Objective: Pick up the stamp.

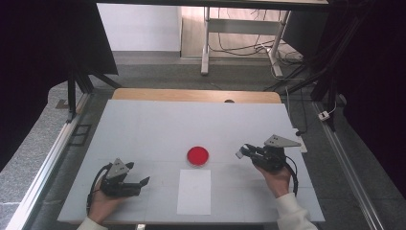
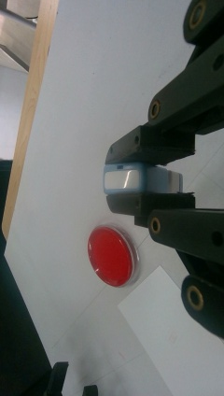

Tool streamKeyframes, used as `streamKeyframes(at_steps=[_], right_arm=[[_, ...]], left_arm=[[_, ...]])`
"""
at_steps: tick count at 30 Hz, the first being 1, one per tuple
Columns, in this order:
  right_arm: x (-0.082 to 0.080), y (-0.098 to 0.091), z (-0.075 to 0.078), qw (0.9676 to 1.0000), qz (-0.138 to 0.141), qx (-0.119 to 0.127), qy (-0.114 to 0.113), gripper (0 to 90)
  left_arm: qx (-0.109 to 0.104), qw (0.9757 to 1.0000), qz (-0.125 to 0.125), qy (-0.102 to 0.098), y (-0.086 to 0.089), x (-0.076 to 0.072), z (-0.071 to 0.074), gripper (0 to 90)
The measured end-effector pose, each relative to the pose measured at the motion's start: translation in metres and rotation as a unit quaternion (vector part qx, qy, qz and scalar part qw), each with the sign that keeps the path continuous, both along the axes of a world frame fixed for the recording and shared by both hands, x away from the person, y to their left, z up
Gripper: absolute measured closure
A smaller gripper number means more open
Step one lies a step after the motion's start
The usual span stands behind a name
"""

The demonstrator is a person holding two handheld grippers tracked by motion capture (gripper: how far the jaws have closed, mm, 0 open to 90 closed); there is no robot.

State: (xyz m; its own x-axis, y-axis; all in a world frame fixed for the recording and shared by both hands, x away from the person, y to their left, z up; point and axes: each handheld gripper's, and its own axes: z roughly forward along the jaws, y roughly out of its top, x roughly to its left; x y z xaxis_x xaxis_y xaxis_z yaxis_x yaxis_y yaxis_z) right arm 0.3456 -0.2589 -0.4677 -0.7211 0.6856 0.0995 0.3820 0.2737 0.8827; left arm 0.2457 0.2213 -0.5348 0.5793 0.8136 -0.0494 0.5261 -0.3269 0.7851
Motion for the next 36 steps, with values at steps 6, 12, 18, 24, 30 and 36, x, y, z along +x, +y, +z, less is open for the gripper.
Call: streamKeyframes(at_steps=[6, 12, 18, 24, 30, 36], right_arm=[[-0.003, 0.005, 0.002, 0.9999, 0.007, 0.003, -0.008, 74.8], [-0.006, 0.011, 0.005, 0.9998, 0.015, 0.004, -0.016, 74.8], [-0.009, 0.017, 0.007, 0.9995, 0.025, 0.004, -0.020, 74.8], [-0.012, 0.023, 0.008, 0.9991, 0.032, 0.003, -0.026, 74.8], [-0.015, 0.030, 0.008, 0.9988, 0.041, 0.003, -0.029, 74.8], [-0.017, 0.038, 0.006, 0.9983, 0.051, 0.003, -0.028, 74.8]], left_arm=[[-0.001, 1.0000, 0.002, 0.000, 0.000, 0.000, 0.000, 17.3], [0.000, 1.0000, 0.002, 0.000, 0.000, 0.000, 0.000, 17.3], [0.002, 1.0000, 0.002, 0.001, -0.001, 0.000, 0.000, 17.3], [0.002, 1.0000, 0.001, 0.001, -0.001, 0.000, -0.001, 17.3], [0.002, 1.0000, 0.000, 0.000, -0.001, 0.001, -0.001, 17.3], [0.004, 1.0000, 0.000, 0.001, -0.002, 0.001, -0.001, 17.3]])
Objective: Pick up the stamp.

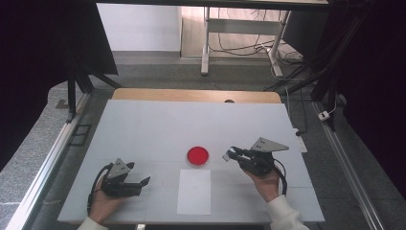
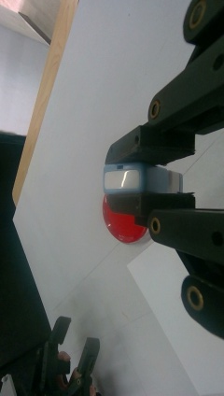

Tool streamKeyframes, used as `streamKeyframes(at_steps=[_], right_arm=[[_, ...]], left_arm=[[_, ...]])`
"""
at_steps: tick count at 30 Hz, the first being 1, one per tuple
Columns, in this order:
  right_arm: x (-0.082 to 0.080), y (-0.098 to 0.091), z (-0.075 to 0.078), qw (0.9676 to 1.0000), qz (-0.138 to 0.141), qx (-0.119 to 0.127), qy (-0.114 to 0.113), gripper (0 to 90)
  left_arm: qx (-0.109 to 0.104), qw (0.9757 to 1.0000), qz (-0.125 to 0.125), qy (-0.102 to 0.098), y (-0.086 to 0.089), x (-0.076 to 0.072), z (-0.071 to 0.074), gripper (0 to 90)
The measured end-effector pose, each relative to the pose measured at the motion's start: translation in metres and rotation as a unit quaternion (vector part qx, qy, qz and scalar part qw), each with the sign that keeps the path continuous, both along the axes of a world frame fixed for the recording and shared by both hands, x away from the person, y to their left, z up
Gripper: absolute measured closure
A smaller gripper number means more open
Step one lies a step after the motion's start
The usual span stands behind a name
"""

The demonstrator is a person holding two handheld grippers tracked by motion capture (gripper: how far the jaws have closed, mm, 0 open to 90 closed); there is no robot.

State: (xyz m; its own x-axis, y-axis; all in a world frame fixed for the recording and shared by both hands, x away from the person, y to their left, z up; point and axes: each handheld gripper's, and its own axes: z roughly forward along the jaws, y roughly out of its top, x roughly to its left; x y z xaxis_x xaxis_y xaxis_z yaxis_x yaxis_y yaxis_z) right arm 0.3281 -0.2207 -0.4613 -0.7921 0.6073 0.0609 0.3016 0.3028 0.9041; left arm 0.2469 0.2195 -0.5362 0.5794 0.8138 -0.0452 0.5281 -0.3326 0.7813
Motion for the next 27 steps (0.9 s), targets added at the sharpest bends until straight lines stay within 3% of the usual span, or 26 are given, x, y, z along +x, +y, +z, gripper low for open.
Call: streamKeyframes(at_steps=[27], right_arm=[[-0.006, 0.033, -0.002, 0.9992, 0.039, 0.006, 0.002, 74.8]], left_arm=[[0.004, 1.0000, -0.003, 0.000, -0.001, 0.000, -0.001, 17.4]])
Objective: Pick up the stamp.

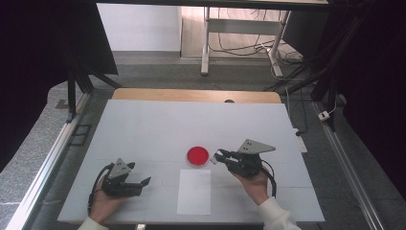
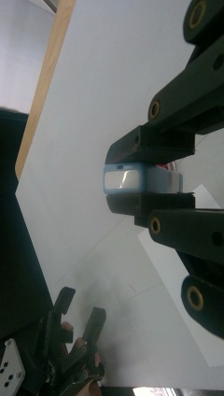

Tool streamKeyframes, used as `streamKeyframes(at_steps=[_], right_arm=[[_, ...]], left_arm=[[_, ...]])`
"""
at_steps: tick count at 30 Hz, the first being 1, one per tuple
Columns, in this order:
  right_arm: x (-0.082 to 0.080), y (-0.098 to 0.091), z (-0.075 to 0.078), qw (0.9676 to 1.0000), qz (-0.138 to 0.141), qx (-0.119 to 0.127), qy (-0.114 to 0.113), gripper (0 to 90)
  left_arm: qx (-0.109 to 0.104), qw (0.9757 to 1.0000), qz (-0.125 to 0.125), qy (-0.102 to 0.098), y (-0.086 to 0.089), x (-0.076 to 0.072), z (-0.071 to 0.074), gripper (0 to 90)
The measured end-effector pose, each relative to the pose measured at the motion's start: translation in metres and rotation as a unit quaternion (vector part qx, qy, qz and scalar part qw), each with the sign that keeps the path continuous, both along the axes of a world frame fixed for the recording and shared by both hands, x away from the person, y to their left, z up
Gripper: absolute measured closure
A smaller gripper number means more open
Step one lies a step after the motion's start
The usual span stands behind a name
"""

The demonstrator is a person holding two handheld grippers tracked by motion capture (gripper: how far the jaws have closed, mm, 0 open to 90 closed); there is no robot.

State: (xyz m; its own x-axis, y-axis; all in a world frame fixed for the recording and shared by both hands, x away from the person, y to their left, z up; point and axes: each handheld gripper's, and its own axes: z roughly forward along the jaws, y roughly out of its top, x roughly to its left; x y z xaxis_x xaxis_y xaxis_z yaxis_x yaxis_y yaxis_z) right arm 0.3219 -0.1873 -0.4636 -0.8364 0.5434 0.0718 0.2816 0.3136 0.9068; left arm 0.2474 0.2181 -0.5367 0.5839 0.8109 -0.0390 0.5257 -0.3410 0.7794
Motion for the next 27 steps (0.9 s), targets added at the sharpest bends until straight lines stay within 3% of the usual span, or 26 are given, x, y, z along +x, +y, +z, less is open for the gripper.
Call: streamKeyframes(at_steps=[14, 27], right_arm=[[-0.001, 0.020, -0.004, 0.9997, 0.018, 0.010, 0.010, 74.8], [-0.004, 0.035, -0.009, 0.9994, 0.033, 0.004, 0.012, 74.8]], left_arm=[[-0.004, 1.0000, -0.001, 0.002, 0.000, 0.003, -0.001, 17.4], [-0.007, 1.0000, 0.000, 0.001, 0.000, 0.002, 0.000, 17.4]])
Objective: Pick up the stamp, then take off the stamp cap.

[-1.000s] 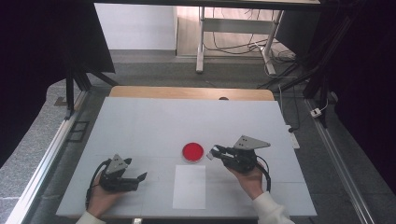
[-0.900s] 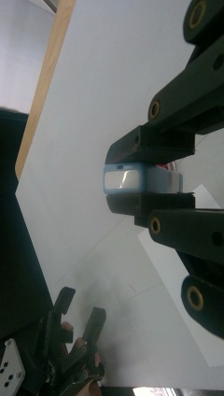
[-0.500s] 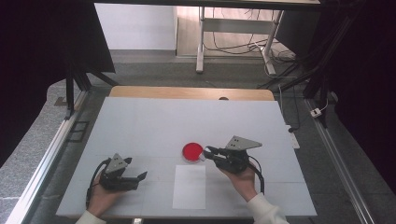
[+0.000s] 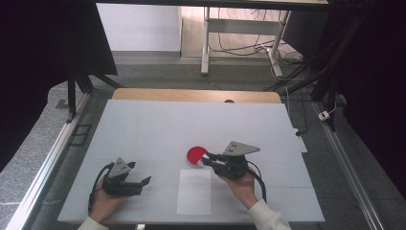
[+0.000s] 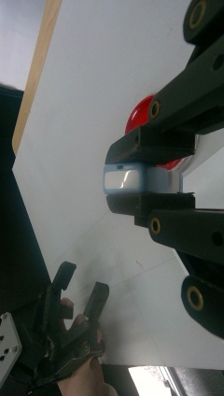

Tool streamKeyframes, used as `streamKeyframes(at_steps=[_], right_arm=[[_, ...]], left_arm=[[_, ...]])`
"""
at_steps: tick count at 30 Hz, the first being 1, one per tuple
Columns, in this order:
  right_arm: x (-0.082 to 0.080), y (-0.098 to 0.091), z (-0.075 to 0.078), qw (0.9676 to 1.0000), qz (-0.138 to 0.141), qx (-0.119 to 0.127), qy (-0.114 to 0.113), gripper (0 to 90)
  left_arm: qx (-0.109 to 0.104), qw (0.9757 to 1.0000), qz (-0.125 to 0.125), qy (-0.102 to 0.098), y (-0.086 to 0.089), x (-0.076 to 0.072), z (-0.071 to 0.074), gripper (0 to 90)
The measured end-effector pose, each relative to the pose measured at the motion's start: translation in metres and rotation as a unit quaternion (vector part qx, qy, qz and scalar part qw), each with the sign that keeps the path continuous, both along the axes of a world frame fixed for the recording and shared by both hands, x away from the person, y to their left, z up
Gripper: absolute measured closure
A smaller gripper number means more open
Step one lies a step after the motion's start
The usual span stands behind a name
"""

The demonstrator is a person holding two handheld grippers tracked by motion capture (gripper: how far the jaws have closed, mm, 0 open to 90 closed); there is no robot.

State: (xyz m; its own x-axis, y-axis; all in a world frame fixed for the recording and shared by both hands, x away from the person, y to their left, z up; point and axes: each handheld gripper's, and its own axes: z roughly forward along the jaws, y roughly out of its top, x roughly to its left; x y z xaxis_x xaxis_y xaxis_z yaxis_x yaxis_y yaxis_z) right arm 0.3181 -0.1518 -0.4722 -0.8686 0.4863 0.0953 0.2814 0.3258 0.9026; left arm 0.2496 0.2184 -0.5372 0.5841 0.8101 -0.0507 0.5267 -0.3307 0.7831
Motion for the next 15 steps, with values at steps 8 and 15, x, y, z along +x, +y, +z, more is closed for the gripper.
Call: streamKeyframes(at_steps=[8, 15], right_arm=[[-0.0015, 0.0010, 0.0009, 1.0000, -0.001, 0.000, -0.003, 74.8], [-0.0022, 0.0006, 0.0022, 1.0000, -0.003, 0.004, -0.007, 74.8]], left_arm=[[0.000, 1.0000, 0.000, -0.003, 0.0003, -0.0015, 0.0011, 17.5], [-0.004, 0.9999, 0.001, -0.010, -0.0014, -0.0030, 0.0053, 17.4]])
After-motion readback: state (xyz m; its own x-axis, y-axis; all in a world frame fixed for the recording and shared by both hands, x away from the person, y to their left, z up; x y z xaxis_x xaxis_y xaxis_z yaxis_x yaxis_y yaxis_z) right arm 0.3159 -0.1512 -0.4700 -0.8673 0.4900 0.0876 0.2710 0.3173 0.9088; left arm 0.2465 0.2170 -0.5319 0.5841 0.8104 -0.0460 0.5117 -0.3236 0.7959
